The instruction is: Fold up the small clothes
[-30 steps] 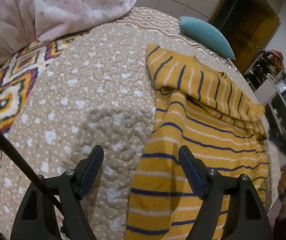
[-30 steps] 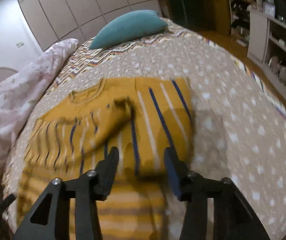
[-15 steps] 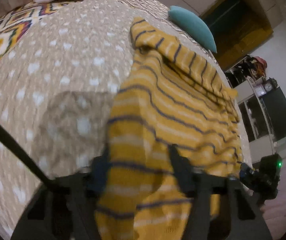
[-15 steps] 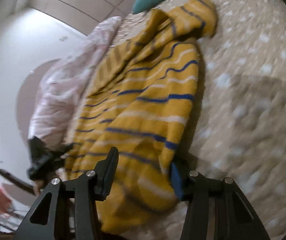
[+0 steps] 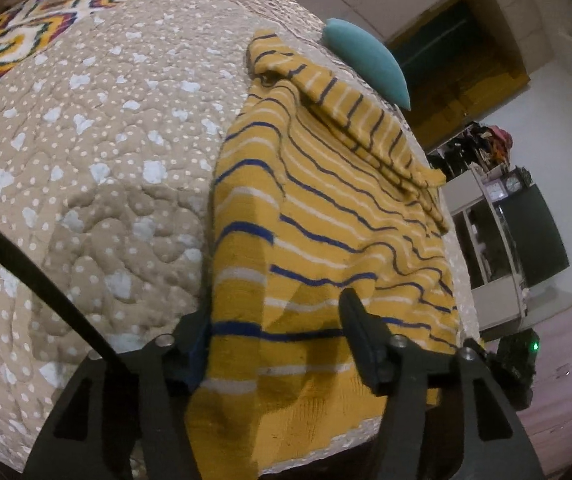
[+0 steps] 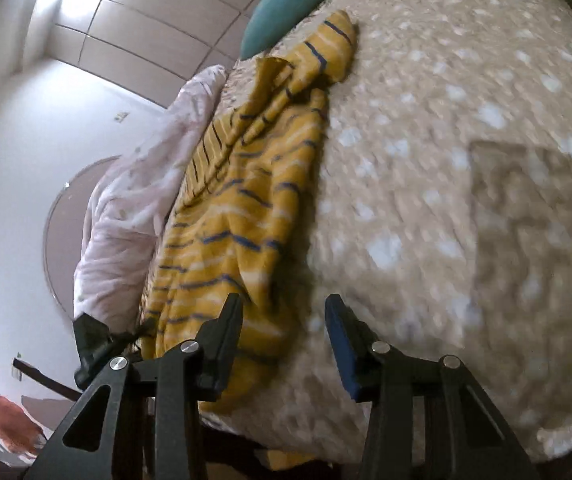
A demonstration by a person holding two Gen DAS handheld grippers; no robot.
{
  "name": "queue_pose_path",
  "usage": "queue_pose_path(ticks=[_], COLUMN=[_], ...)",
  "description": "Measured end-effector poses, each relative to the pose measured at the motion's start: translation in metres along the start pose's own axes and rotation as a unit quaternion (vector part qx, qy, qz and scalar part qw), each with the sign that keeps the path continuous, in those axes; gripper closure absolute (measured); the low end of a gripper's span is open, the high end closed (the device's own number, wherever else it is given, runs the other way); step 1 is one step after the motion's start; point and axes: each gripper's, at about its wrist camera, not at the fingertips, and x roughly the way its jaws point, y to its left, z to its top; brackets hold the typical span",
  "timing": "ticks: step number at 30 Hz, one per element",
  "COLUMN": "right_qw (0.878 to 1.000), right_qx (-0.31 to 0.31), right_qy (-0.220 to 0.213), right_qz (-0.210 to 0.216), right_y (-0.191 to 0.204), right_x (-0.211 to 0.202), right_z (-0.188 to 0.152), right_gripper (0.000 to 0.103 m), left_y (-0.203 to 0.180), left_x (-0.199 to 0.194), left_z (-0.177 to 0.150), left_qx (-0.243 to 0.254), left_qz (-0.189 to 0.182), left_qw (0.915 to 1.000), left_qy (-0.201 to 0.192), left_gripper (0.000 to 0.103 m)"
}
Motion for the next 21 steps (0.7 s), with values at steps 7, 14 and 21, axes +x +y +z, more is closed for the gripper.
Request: queue_pose_path(ticks=[7, 14, 21], right_qw=[0.997, 0.995, 0.998], right_qx=[0.000, -0.003, -0.011], right_qy=[0.047, 0.055, 0.044], right_qz=[0.060, 0.081, 0.037], right_y=[0.015, 0.032, 0.045], right_x=[0.030, 0.061, 0.075], right_z=[-0.040, -0.040, -0.037], right_gripper=[0.055, 0.055, 0.091], left_y=[-0.007, -0.002, -0.007], left_x=[0.000, -0.004, -0.004], left_z=[-0.008, -0.016, -0.019], left_qx=[0.010, -0.020, -0.015], left_qz=[0.008, -0.016, 0.082], left_qw=[0.9999, 0.9996, 0.9965], left_qy=[-0.003, -0.005, 0.002], left_gripper=[0.037, 0.038, 0.093])
